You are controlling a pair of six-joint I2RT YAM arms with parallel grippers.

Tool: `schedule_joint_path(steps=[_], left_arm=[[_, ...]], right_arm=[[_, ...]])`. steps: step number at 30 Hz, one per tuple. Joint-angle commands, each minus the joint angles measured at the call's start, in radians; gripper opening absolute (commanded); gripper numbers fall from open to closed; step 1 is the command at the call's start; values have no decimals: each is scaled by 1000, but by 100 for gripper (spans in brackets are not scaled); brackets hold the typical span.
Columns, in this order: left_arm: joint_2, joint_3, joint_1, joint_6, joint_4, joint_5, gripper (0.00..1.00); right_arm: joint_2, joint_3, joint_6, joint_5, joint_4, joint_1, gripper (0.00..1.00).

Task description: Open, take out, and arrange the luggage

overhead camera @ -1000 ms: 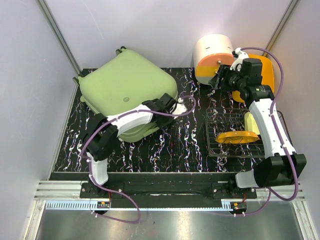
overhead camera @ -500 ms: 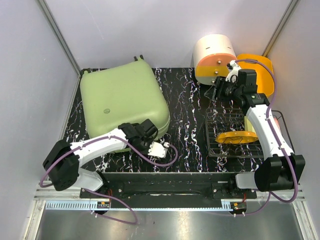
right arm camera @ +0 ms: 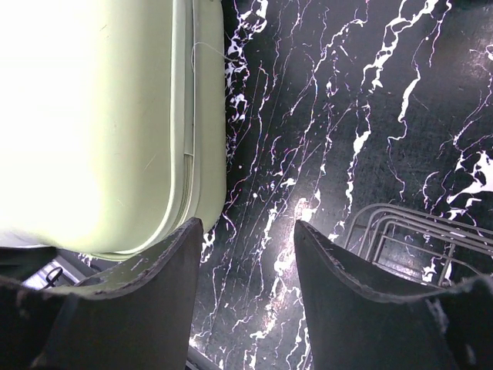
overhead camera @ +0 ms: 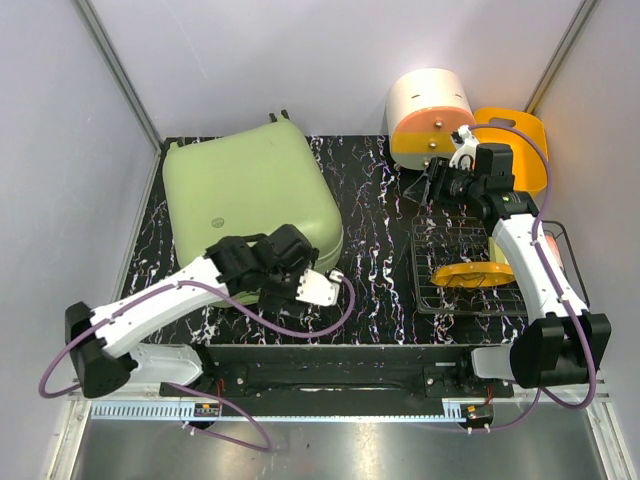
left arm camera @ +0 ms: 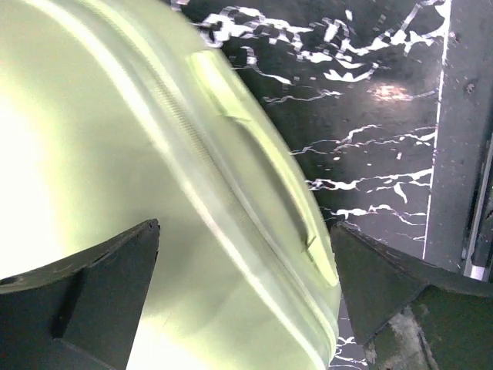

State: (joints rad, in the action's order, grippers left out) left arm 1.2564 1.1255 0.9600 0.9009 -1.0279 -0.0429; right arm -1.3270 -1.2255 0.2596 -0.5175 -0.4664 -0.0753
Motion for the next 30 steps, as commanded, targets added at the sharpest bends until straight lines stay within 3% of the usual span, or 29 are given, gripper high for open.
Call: schedule_joint_path(steps=[1,4,7,8,11,13,14,17,20,23,30], left_arm=[[-67,175,-18,-48,-11,-211,99],[-98,302,-70,-129,-21,-220,99],[-117,450,-321,-288,-50,-35,99],[-118,471,-490,-321,-55,16,99],[-120,514,-772,-428,-72,194,99],[-86,548,-895,-492,-112,341,99],[-53,562,-1025,-513,-136,406,99],[50,615,-1266,-606,-175,654,99],[162,643,-1430,-727,-175,811,99],[242,651,-1501,-801,-150,873,99],[346,504,-1489,-992,78,975,99]], right_arm=[[15,3,26,-38,54,2,60],[6,-2,26,-41,63,-3,60],[-12,-14,0,-33,69,-23,60],[-20,-20,-12,-33,75,-29,60],[-64,-55,-54,-15,83,-69,60],[-109,-92,-94,-1,87,-113,57],[-123,-104,-109,2,83,-125,55],[-178,-152,-174,8,81,-178,50],[-225,-183,-230,10,80,-215,45],[-270,-204,-255,-7,93,-241,41],[-365,-213,-316,-42,147,-282,38]])
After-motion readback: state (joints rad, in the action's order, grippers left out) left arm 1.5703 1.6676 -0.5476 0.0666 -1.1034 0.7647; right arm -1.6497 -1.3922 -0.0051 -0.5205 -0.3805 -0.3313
